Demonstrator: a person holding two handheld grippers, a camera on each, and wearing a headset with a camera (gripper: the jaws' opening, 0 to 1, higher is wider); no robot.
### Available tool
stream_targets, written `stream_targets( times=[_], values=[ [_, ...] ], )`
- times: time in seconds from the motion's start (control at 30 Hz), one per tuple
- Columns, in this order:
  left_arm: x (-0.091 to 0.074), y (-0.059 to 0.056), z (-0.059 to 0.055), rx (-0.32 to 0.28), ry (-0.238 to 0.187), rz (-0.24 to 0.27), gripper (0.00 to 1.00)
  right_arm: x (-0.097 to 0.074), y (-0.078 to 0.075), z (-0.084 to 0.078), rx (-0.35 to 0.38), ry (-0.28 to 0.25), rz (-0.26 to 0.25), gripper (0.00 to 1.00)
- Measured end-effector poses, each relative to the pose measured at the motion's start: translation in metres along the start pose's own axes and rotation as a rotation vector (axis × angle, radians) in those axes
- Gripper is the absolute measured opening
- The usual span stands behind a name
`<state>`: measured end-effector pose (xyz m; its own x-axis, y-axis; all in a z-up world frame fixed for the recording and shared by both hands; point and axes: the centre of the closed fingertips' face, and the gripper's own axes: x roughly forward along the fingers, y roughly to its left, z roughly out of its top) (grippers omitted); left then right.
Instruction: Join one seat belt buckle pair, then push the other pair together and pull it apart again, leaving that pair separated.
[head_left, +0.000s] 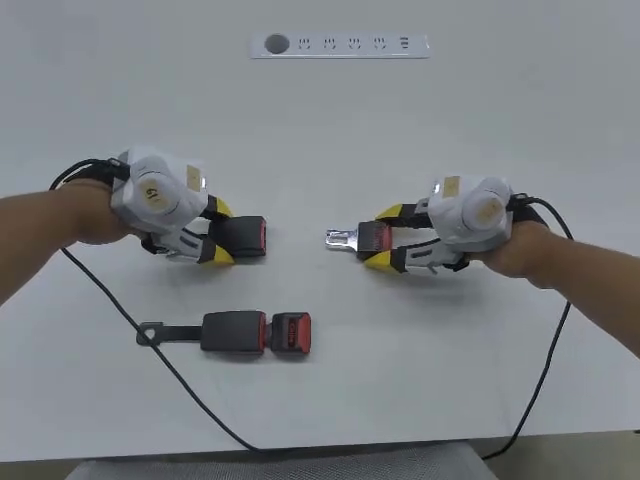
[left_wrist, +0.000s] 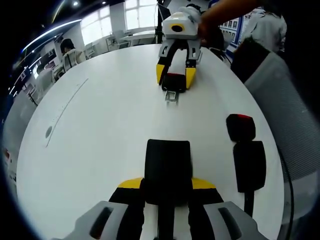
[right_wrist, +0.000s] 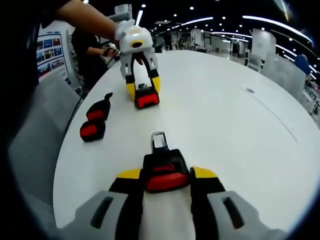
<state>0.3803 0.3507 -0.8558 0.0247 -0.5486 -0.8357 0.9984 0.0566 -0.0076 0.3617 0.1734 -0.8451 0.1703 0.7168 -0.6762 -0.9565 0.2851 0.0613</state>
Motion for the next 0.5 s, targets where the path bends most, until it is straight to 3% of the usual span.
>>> stream_targets(
  times=[0.5],
  values=[
    [0.000,-0.001,0.001,-0.004,0.004,0.002,0.34,-0.014,-0.010,-0.015,0.018,0.018,-0.016,0.37]
  ],
)
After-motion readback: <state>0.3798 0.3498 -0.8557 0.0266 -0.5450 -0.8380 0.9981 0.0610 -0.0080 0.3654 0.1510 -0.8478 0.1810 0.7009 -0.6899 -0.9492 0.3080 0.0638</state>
